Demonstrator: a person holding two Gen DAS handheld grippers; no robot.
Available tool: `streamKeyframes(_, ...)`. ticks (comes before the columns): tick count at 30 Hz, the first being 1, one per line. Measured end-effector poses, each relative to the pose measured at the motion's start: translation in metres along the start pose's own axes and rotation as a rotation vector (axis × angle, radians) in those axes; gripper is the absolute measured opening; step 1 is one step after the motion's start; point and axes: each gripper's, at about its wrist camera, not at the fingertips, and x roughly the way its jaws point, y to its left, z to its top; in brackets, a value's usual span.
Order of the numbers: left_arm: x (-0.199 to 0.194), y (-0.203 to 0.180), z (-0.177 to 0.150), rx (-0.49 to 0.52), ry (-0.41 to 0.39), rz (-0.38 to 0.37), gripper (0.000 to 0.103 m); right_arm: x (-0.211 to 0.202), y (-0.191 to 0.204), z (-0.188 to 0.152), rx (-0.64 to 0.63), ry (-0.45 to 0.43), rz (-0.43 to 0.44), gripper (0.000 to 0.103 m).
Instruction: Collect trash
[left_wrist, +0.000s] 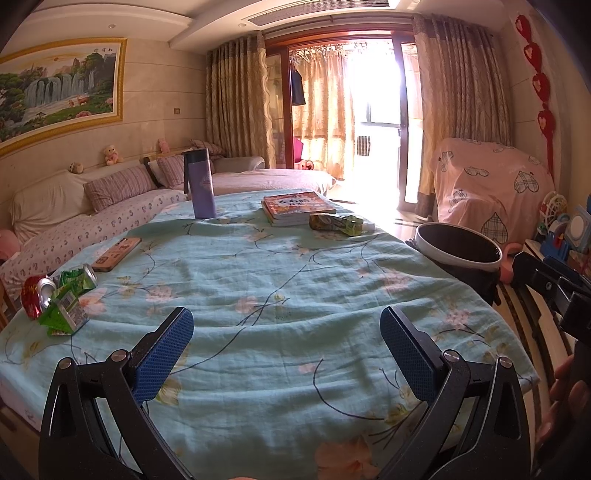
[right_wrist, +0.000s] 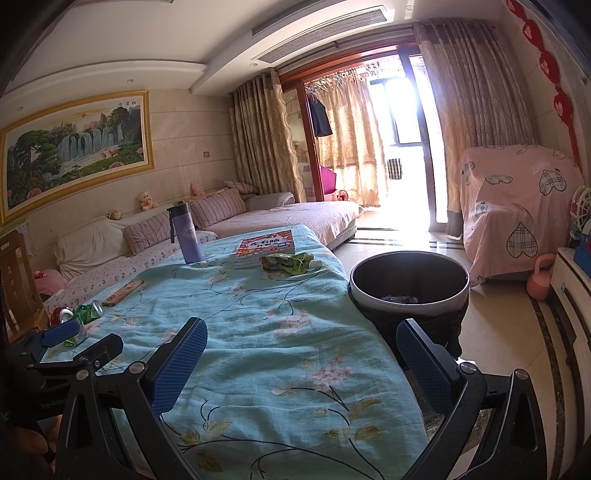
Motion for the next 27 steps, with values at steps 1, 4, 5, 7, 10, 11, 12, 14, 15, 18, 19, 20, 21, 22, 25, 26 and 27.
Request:
streamKeyframes(1,0.0,0.0,0.0,0.0,0.001,0.0,0.103,0.0,0.0,0.0,0.0,0.0,-0.001,0.103)
streamKeyframes(4,0.001,-0.001,-0.001,0.002,0.002,-0.002,0.103,0.0,0.0,0.0,0.0,0.0,-0.001,0.103)
streamKeyframes(5,0.001,-0.001,-0.002,0.001,0.002,-0.002,0.103,0.0,0.0,0.0,0.001,0.0,-0.001,0.103)
streamKeyframes(7,0.001,-0.001,-0.002,0.002,0.003,-0.001,0.103,0.0,0.0,0.0,0.0,0.0,0.0,0.103)
streamKeyframes(10,0.002,-0.001,-0.002,0.0,0.006,-0.003,0.103,0.0,0.002,-0.001,-0.002,0.004,0.003,0.103)
streamKeyframes(11,0.003,-0.002,-0.003,0.001,0.007,-0.004,0.103,0.0,0.002,-0.001,-0.002,0.005,0.004,0.103)
streamKeyframes(12,0.003,-0.002,-0.003,0.001,0.008,-0.003,0.103,0.0,0.002,-0.001,-0.002,0.007,0.004,0.103)
streamKeyframes(14,0.004,-0.002,-0.003,0.0,0.01,-0.006,0.103,0.0,0.001,-0.002,-0.001,0.009,0.006,0.103)
streamKeyframes(15,0.004,-0.002,-0.003,0.0,0.012,-0.007,0.103,0.001,0.001,-0.002,0.0,0.01,0.007,0.103)
streamKeyframes(18,0.006,-0.002,-0.003,0.002,0.015,-0.008,0.103,0.002,0.0,-0.002,0.004,0.014,0.009,0.103)
streamKeyframes(19,0.007,-0.002,-0.003,0.002,0.017,-0.01,0.103,0.002,-0.001,-0.002,0.005,0.015,0.01,0.103)
streamKeyframes(20,0.007,-0.002,-0.003,0.003,0.018,-0.01,0.103,0.002,-0.001,-0.002,0.005,0.016,0.011,0.103)
streamKeyframes(21,0.008,-0.002,-0.003,0.004,0.02,-0.011,0.103,0.003,-0.001,-0.002,0.005,0.017,0.011,0.103)
streamKeyframes(22,0.009,-0.002,-0.003,0.004,0.022,-0.012,0.103,0.004,-0.001,-0.002,0.006,0.019,0.011,0.103)
streamKeyframes(25,0.011,-0.003,-0.003,0.005,0.031,-0.015,0.103,0.005,-0.002,-0.002,0.008,0.025,0.014,0.103)
streamKeyframes(26,0.012,-0.003,-0.003,0.004,0.034,-0.016,0.103,0.005,-0.003,-0.002,0.008,0.027,0.016,0.103)
streamKeyframes(27,0.014,-0.003,-0.003,0.003,0.038,-0.016,0.103,0.006,-0.003,-0.002,0.008,0.028,0.017,0.103)
